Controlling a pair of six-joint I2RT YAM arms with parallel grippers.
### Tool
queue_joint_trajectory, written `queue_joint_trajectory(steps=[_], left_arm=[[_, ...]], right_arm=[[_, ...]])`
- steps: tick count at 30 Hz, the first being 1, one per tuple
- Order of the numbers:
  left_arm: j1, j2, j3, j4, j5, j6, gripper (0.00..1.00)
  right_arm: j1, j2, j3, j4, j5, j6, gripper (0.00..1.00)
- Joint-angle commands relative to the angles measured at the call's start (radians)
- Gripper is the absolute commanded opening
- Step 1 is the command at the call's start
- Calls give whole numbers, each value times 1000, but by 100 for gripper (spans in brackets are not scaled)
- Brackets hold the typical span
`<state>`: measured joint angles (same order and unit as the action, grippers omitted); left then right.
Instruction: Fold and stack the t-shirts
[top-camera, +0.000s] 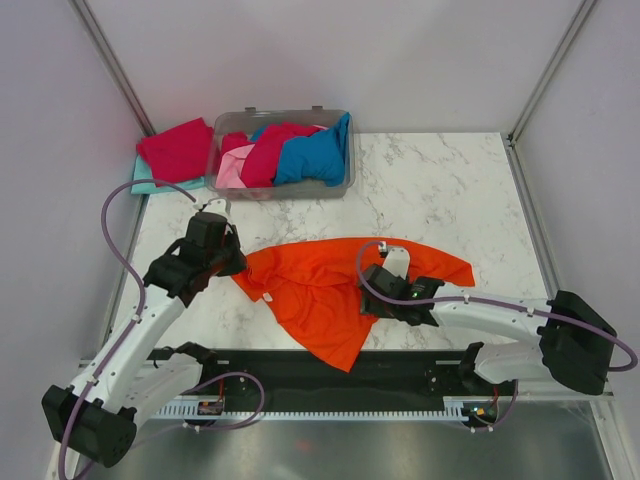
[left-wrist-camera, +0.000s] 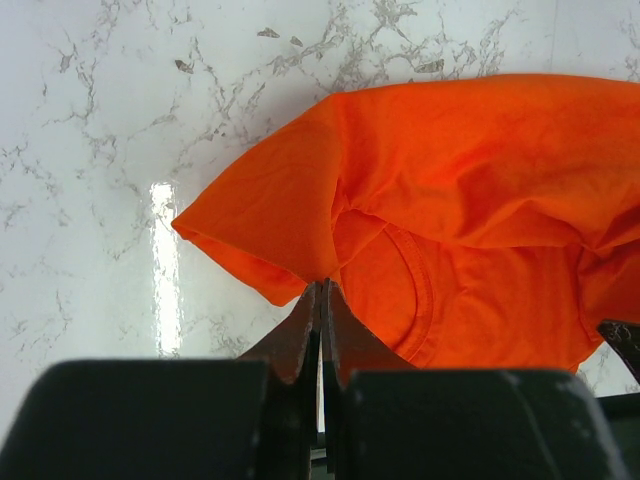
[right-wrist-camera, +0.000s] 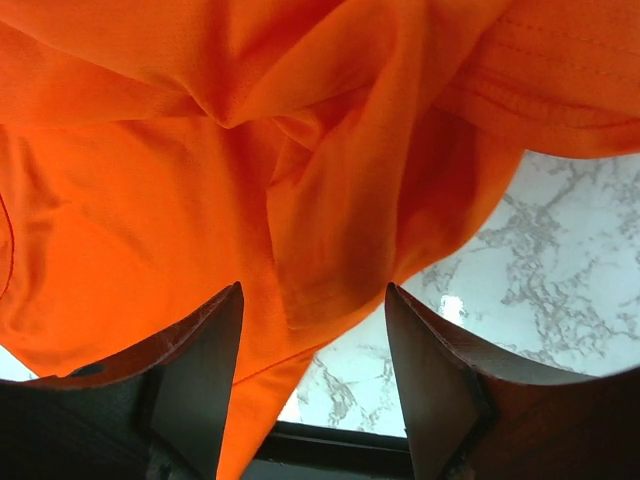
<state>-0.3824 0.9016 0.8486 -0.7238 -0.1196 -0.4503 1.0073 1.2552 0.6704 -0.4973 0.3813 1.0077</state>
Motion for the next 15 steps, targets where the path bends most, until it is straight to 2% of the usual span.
queue_joint_trajectory(steps=[1, 10, 13, 14, 15], left_arm=[[5, -18, 9, 23, 17, 38, 2], [5, -21, 7, 23, 17, 39, 2], [4, -21, 7, 23, 18, 38, 2], [5, -21, 7, 23, 20, 38, 2], [4, -21, 7, 23, 18, 38, 2]], right_arm=[[10, 29, 47, 63, 41, 19, 66], [11, 99, 78, 83, 47, 8, 60], [11, 110, 77, 86, 56, 6, 50], [11, 116, 75, 88, 59, 8, 40], [11, 119, 74, 88, 60, 9, 36]])
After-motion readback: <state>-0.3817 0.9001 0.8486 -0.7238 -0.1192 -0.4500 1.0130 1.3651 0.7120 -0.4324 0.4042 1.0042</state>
